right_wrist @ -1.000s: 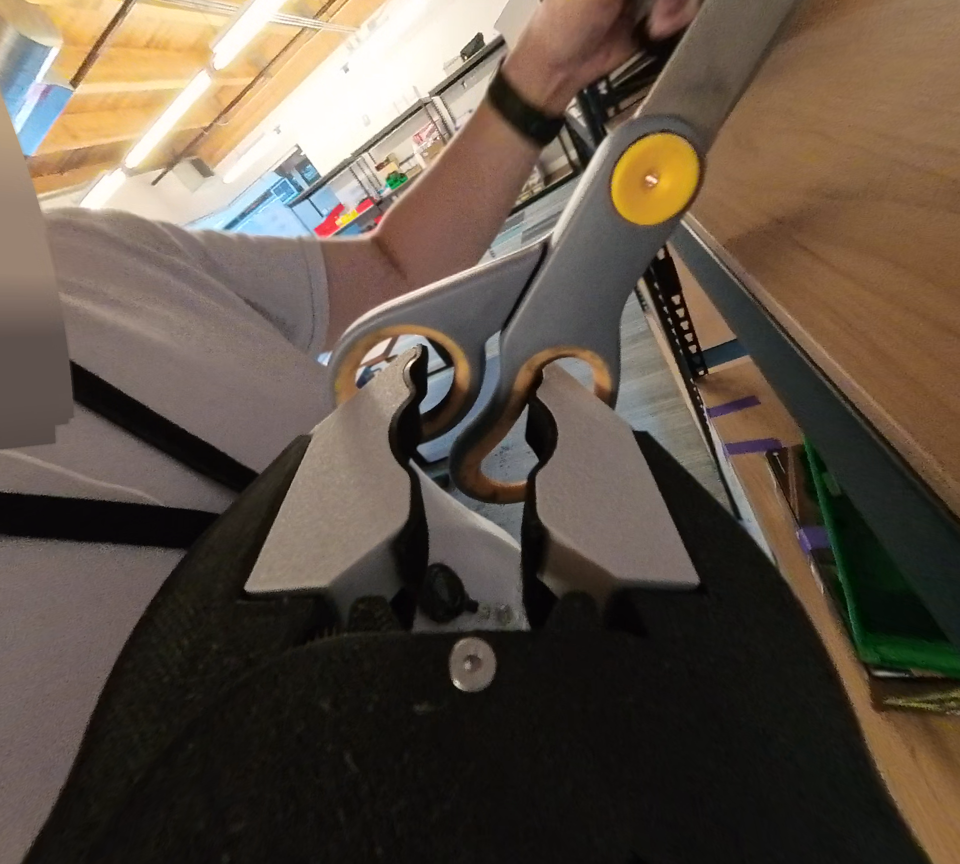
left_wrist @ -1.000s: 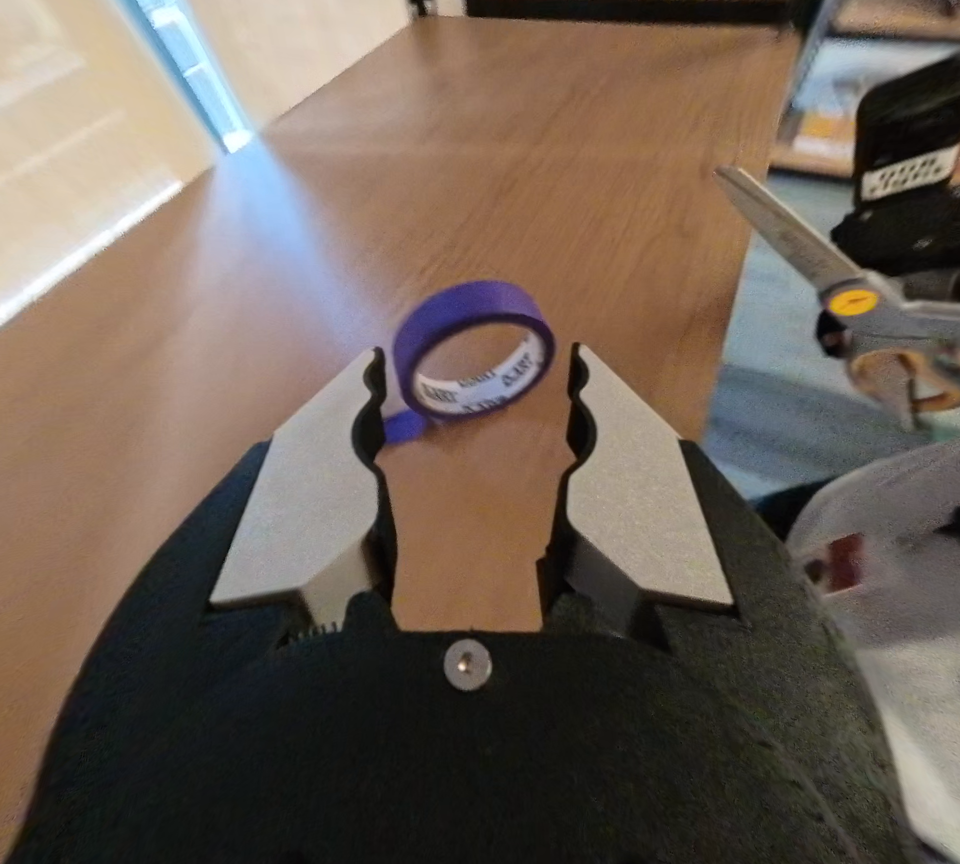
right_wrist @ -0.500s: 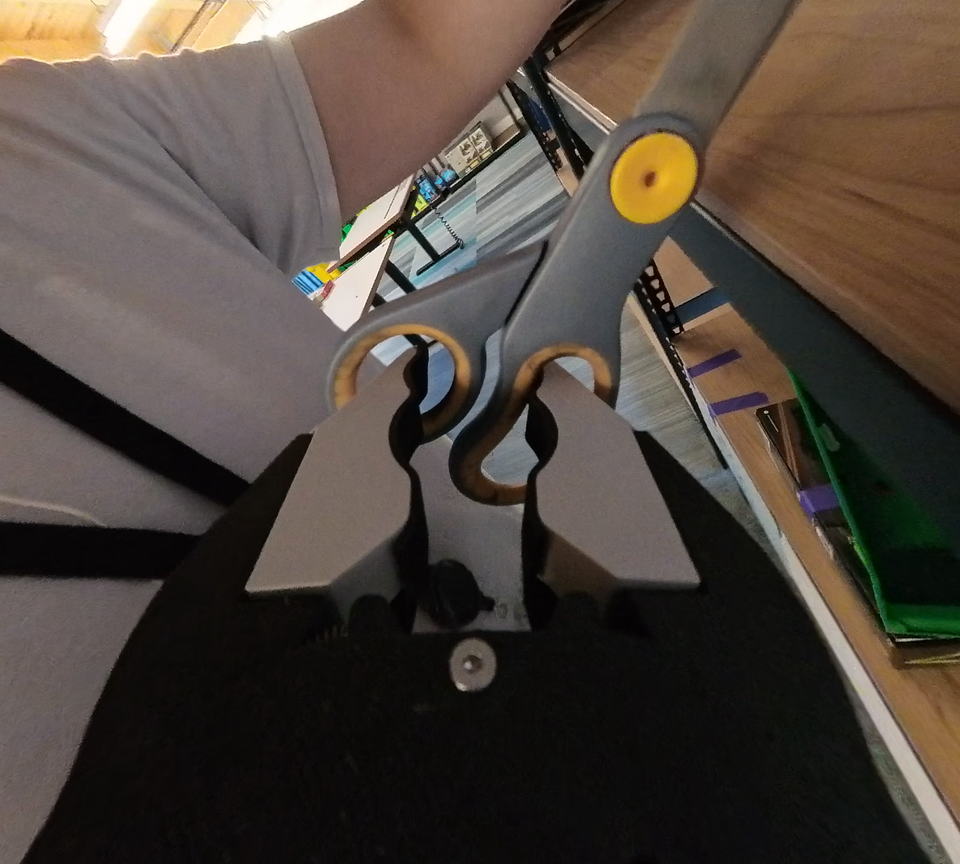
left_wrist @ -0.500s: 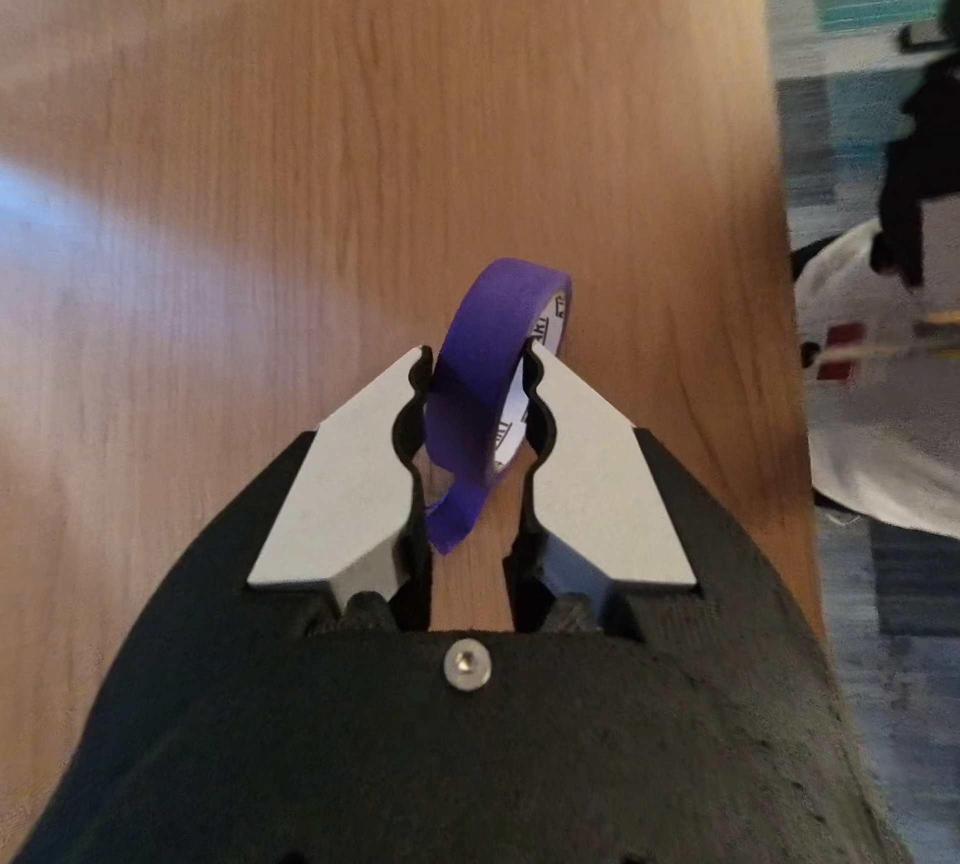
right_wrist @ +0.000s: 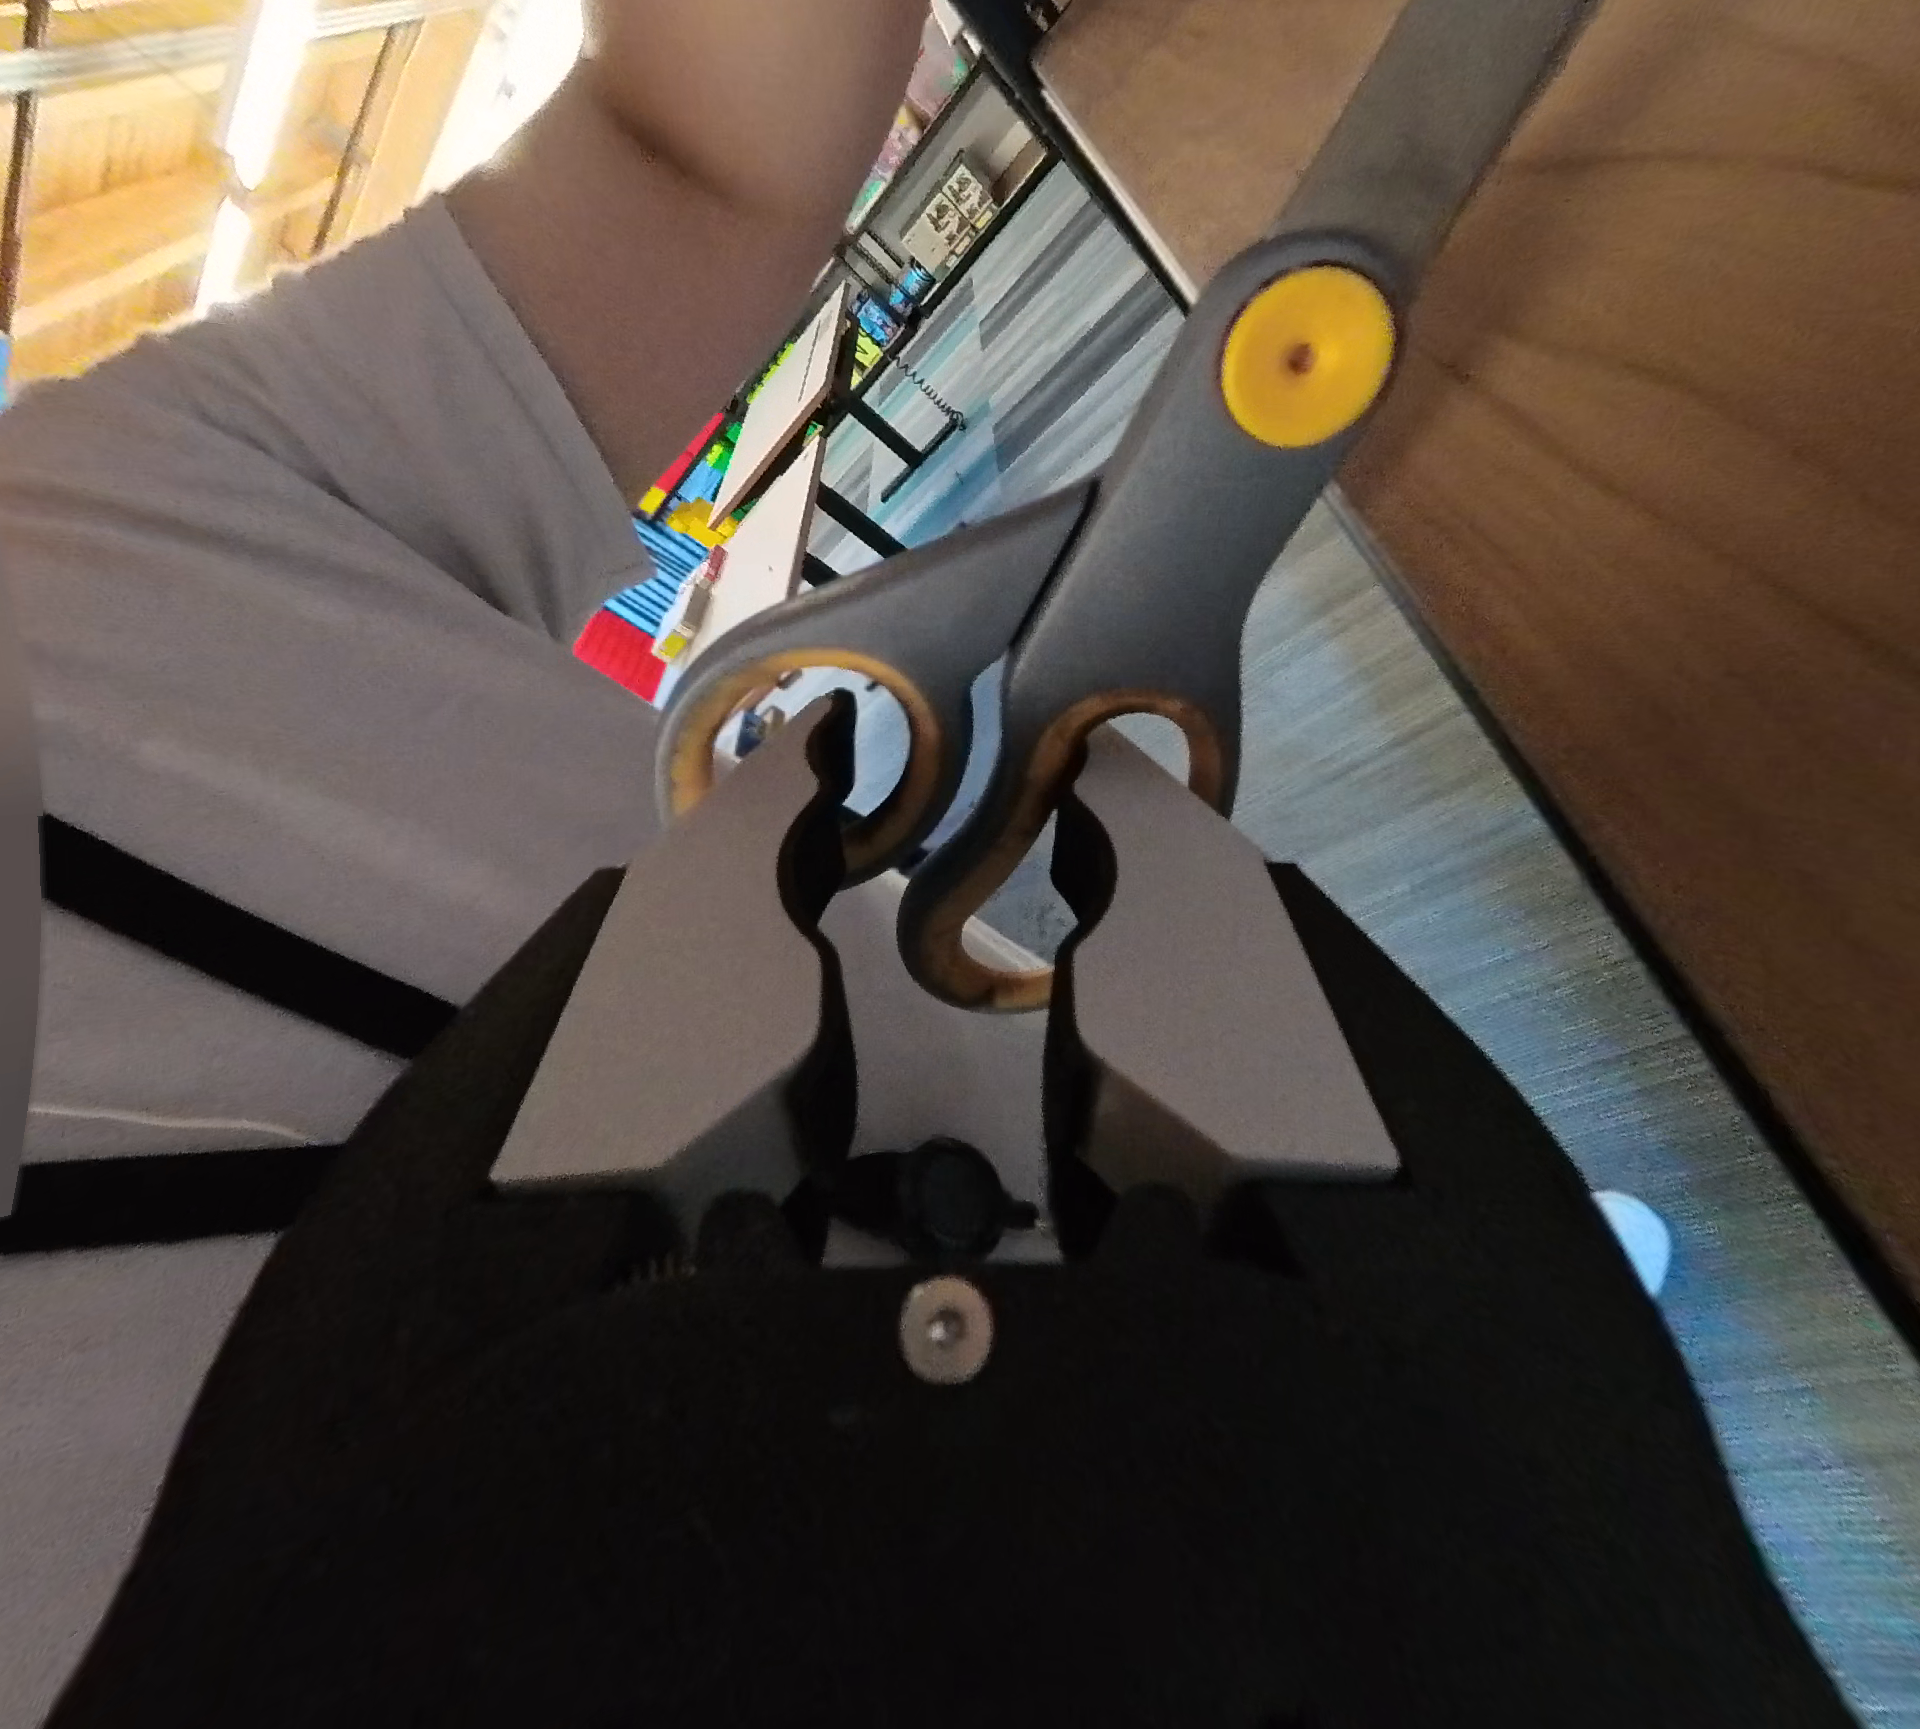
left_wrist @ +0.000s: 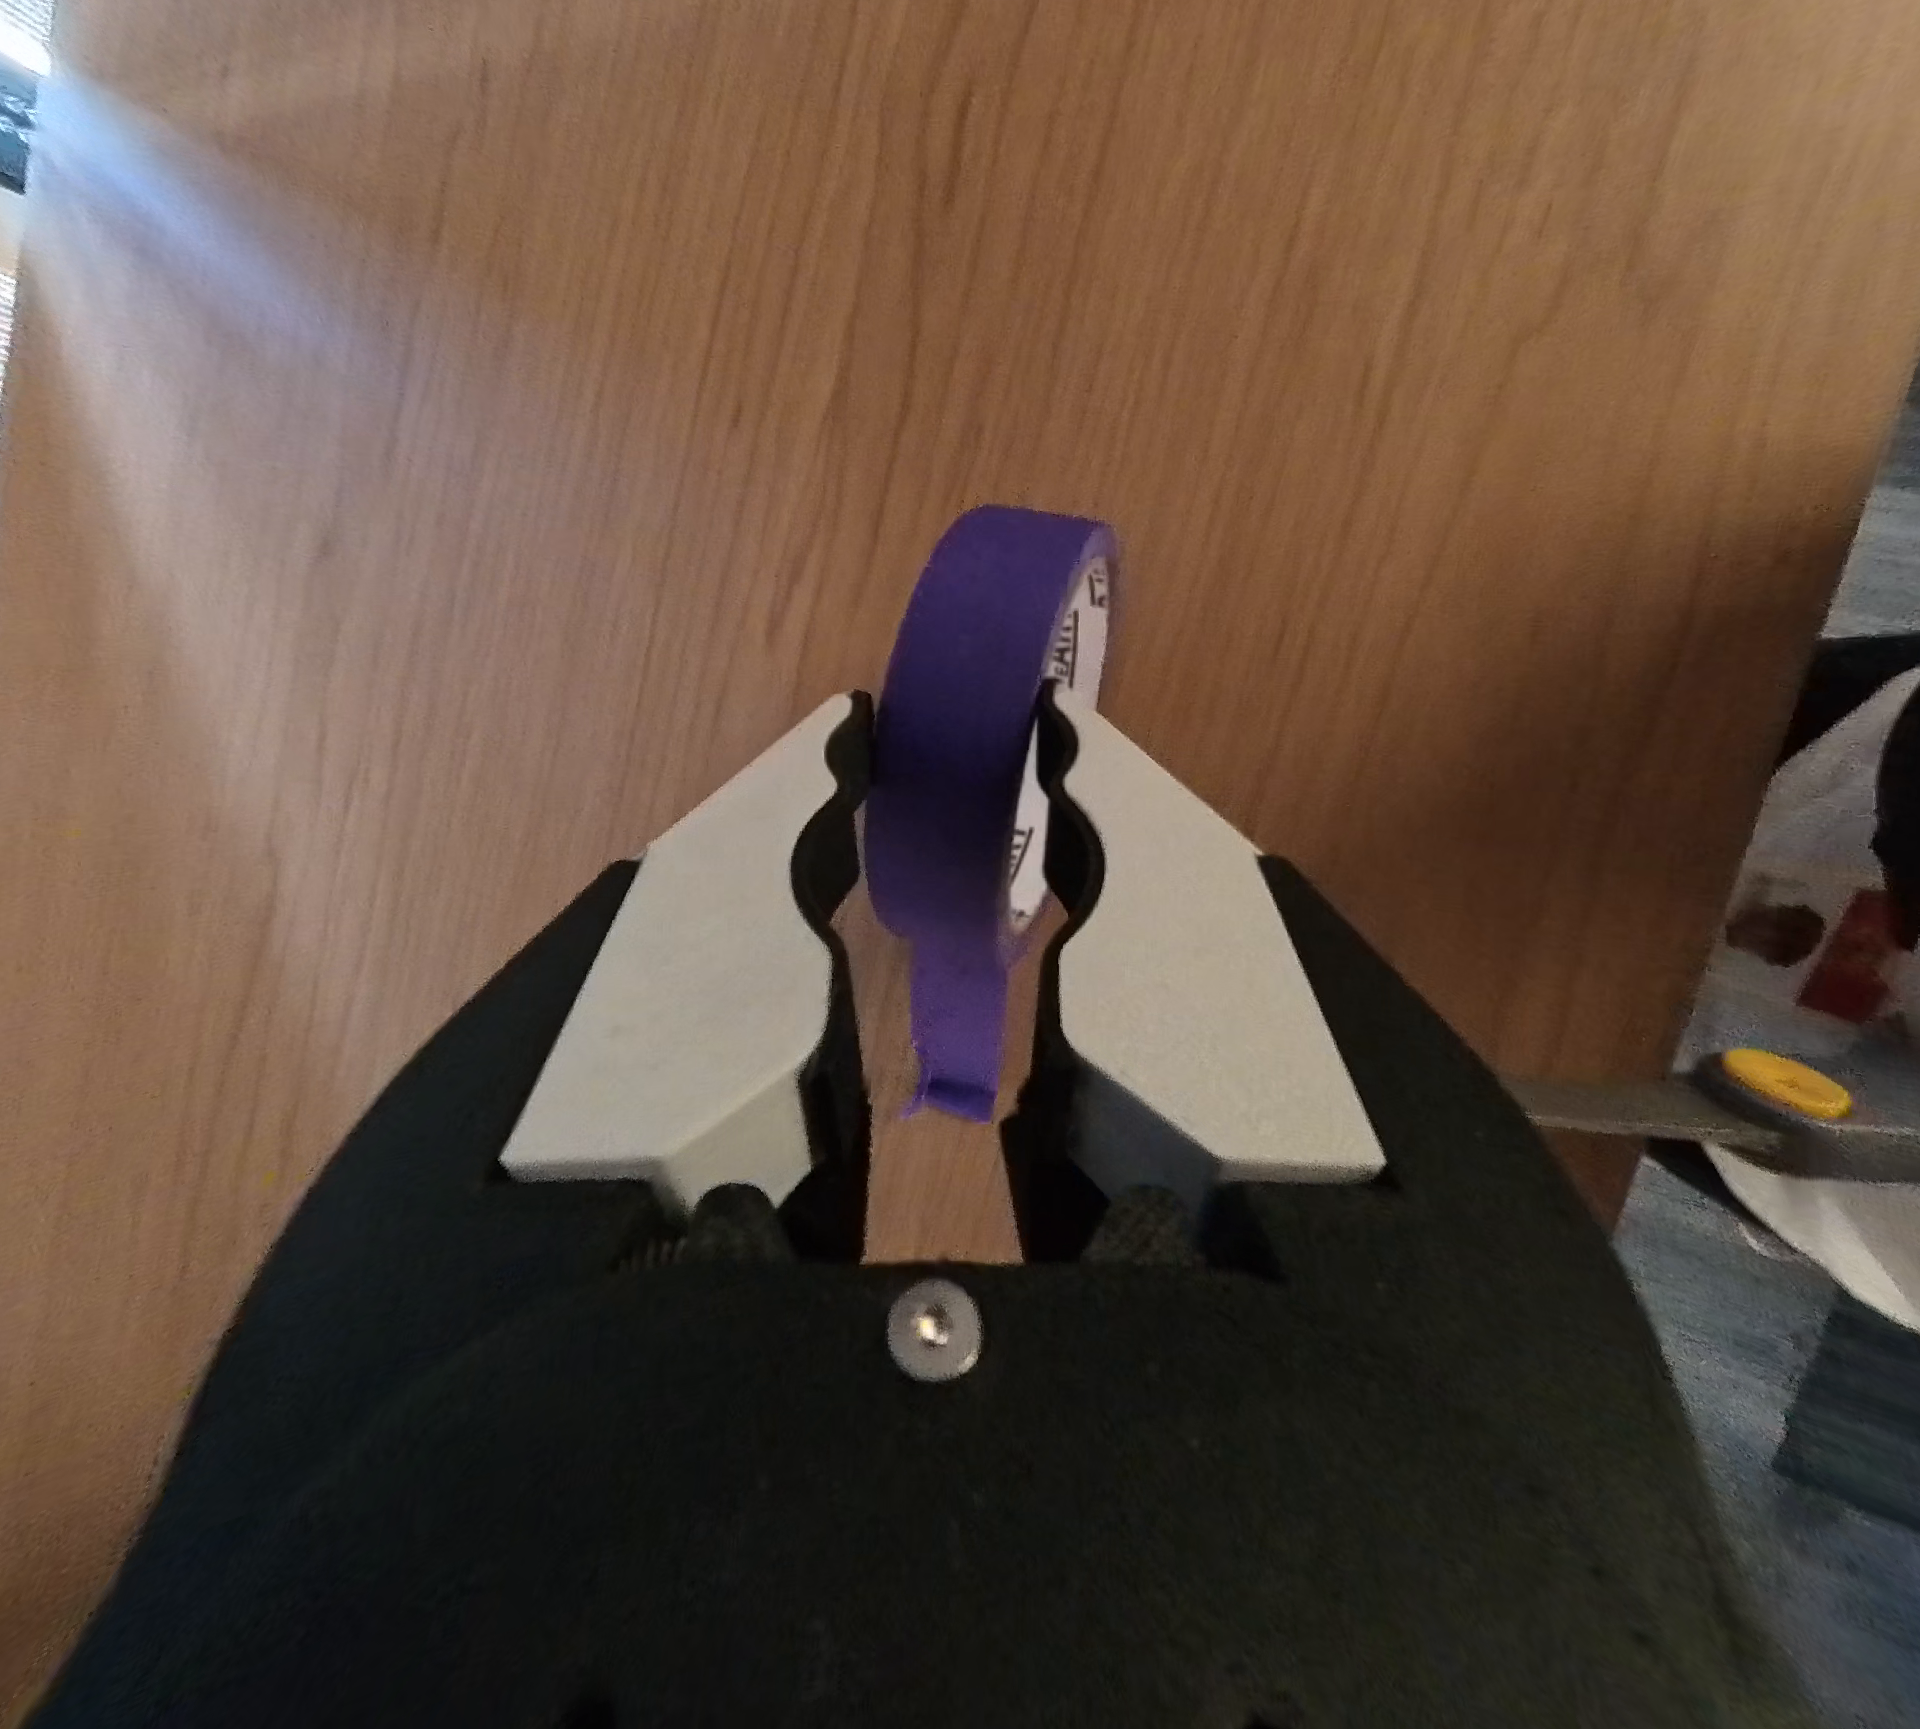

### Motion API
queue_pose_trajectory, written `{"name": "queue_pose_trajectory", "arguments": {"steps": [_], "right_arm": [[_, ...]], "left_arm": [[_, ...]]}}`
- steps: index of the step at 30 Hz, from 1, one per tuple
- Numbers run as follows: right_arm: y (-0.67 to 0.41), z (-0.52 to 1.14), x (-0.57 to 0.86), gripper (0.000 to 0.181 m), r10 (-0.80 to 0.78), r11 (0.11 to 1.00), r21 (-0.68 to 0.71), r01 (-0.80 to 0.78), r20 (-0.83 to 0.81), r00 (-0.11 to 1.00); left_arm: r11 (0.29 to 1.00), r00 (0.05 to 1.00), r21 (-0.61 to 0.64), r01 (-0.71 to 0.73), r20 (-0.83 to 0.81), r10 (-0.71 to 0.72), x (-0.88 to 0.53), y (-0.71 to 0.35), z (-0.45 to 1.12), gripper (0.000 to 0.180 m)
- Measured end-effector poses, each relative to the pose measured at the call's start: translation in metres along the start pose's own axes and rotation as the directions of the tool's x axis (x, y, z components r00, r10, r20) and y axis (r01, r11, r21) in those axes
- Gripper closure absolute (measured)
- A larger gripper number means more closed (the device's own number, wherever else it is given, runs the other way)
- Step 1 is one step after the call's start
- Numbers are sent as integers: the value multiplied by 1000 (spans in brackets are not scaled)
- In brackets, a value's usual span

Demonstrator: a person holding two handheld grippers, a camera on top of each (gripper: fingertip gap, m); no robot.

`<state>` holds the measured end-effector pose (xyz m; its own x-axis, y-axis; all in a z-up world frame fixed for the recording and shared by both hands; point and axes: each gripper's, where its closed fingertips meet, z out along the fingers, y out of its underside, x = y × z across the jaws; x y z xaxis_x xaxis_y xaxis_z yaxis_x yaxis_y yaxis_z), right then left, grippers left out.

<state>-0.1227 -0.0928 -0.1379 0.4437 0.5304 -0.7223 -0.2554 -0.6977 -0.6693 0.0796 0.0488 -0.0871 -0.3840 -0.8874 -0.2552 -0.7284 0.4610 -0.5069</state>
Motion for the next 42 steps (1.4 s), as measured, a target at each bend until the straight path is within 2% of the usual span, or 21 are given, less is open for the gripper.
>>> {"name": "queue_pose_trajectory", "arguments": {"steps": [2, 5, 8, 10, 13, 15, 17, 19, 21, 23, 25, 29, 42], "right_arm": [[-3, -7, 2, 146, 49, 999, -1, -49, 1, 999], [-4, -13, 4, 146, 107, 994, -33, -107, -10, 994], [-7, -13, 0, 146, 163, 984, -73, -162, 13, 986], [-11, -11, -2, 146, 205, 976, -82, -201, 38, 978], [-14, -8, 0, 146, 235, 969, -90, -230, 49, 971], [-16, -8, 3, 146, 227, 970, -91, -224, 32, 973], [-20, -8, 5, 144, 241, 968, -79, -238, 28, 970], [-23, -6, 7, 142, 257, 964, -80, -255, 21, 966], [-25, -4, 9, 141, 282, 956, -92, -280, 7, 959], [-29, -1, 10, 141, 324, 942, -94, -322, 4, 946], [-36, 1, 13, 141, 350, 934, -79, -349, -12, 937], [-43, 3, 21, 141, 371, 925, -60, -374, -61, 927], [-65, 14, 32, 141, 427, 904, 28, -426, -94, 899]], "left_arm": [[1000, 1000, -7, 29, 6, -29, -1, -2, 1, 150], [995, 995, 53, 89, -60, -86, 2, -12, -2, 146], [983, 975, 66, 170, -153, -158, 3, -15, -7, 106], [971, 962, 121, 206, -206, -178, 0, -19, -19, 100], [937, 954, 239, 254, -224, -201, -21, -8, -41, 101], [916, 937, 270, 298, -265, -226, -37, 16, -45, 107], [896, 896, 247, 369, -353, -271, -46, 42, -39, 108], [870, 815, 189, 455, -482, -321, -45, 61, -31, 113], [821, 727, 148, 552, -568, -387, -48, 68, -27, 119], [770, 664, 168, 616, -636, -393, -51, 64, -35, 125], [767, 678, 200, 610, -632, -375, -51, 65, -42, 127], [823, 753, 214, 527, -565, -336, -42, 78, -47, 126], [862, 774, 214, 459, -573, -270, -26, 92, -64, 128]]}}
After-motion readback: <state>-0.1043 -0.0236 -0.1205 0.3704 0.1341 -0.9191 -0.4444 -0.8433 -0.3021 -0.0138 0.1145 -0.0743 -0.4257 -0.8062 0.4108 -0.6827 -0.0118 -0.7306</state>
